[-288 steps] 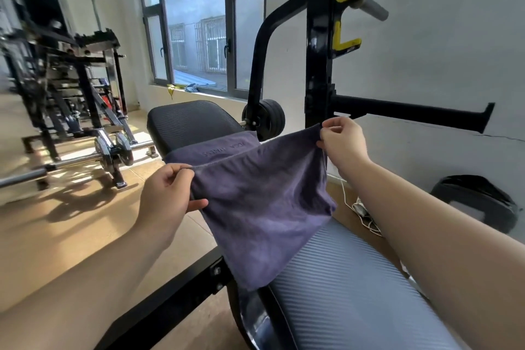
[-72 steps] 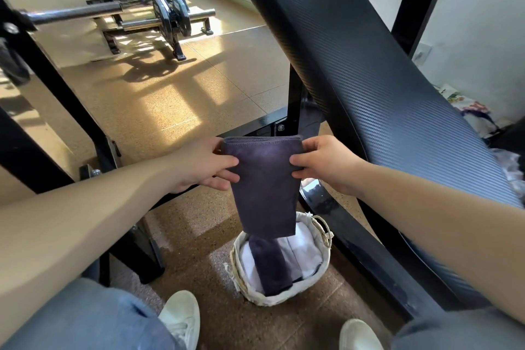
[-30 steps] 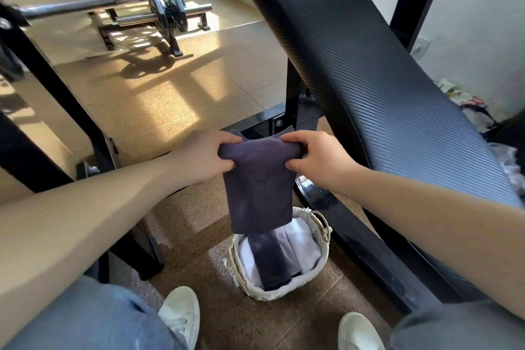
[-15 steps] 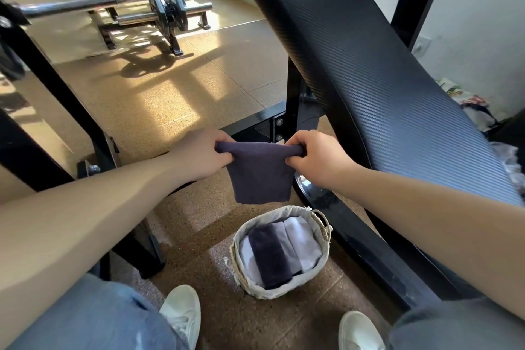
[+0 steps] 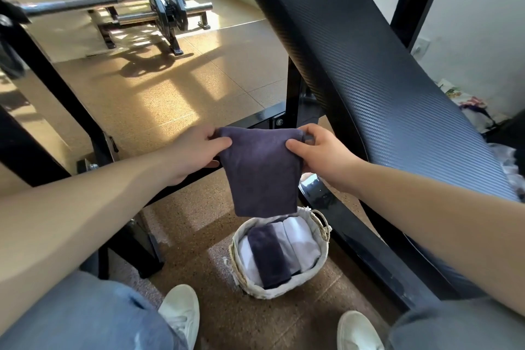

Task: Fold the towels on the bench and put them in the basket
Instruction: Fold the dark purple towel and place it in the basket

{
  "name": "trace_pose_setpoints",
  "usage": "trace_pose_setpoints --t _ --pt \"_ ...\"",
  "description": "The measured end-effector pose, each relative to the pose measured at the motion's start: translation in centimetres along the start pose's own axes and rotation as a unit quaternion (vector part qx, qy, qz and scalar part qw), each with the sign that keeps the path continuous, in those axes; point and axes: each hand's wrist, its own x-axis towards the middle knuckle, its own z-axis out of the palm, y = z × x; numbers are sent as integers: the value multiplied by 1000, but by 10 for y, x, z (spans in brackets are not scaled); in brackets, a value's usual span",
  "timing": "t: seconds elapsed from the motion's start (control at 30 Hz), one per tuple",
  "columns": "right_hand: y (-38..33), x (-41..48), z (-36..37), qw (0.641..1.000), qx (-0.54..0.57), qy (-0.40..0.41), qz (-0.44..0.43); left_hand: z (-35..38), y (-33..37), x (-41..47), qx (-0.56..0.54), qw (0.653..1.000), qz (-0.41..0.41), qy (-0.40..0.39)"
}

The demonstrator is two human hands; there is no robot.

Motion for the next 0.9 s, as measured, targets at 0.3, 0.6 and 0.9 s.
trace_pose_setpoints --t 0.3,0.6,0.9 --pt "0 -1 3 996 60 -26 65 0 0 -1 -51 998 21 15" --pt "-1 5 3 995 98 -13 -4 5 0 4 -101 995 21 16" --pt "6 3 6 999 19 -34 -10 6 -3 0 -29 999 27 -29"
